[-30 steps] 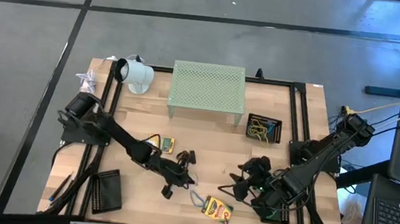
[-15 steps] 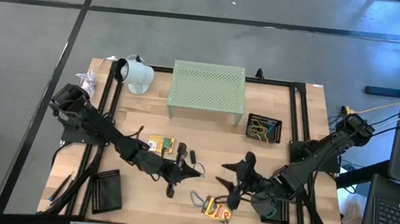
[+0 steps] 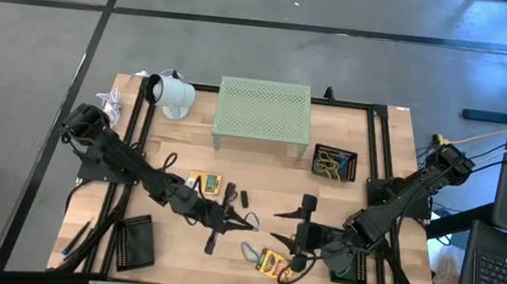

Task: Pick & Place Office Desk Supplies
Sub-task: Put the blue rubber band into the top right black bin

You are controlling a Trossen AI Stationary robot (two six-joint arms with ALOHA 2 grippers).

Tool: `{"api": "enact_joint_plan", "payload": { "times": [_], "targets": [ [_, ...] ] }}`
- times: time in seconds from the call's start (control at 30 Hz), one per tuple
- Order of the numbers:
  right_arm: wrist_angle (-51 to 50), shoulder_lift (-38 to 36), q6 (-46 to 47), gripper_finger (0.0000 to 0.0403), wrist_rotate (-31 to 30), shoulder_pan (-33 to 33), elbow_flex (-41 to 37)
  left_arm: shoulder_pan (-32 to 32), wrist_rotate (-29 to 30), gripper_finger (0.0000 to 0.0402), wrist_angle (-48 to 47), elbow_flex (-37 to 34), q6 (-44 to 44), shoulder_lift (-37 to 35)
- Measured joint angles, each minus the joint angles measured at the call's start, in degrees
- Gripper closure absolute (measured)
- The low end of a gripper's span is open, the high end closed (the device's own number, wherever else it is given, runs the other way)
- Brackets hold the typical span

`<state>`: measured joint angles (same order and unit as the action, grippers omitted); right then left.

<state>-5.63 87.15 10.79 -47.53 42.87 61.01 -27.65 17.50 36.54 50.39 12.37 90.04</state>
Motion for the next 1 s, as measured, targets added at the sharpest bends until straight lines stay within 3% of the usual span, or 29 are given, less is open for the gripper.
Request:
{"api": "enact_joint_plan", "payload": {
  "times": [0.2,0.33,0.53,0.8,1.0],
  "targets": [
    [5.91,0.0,-18.64,0.0201,2.87,-0.94,0.0,2.42,-8.64,0.0399,2.33,0.0,-7.87,0.0],
    [11.12,0.0,-25.37,0.0223,4.07,-2.65,0.0,4.46,-13.12,0.0397,4.31,0.0,-11.65,0.02],
    [13.8,0.0,-26.69,0.0229,6.94,-5.41,0.0,6.69,-18.55,0.0399,5.34,0.02,-15.67,0.02],
    [13.86,0.0,-27.99,0.0198,14.17,-7.8,0.0,8.18,-18.68,0.0398,5.34,0.02,-16.27,0.02],
    [13.8,0.0,-29.31,0.0209,15.65,-8.73,0.0,9.24,-18.71,0.0395,5.54,0.02,-16.15,0.02]
  ]
}}
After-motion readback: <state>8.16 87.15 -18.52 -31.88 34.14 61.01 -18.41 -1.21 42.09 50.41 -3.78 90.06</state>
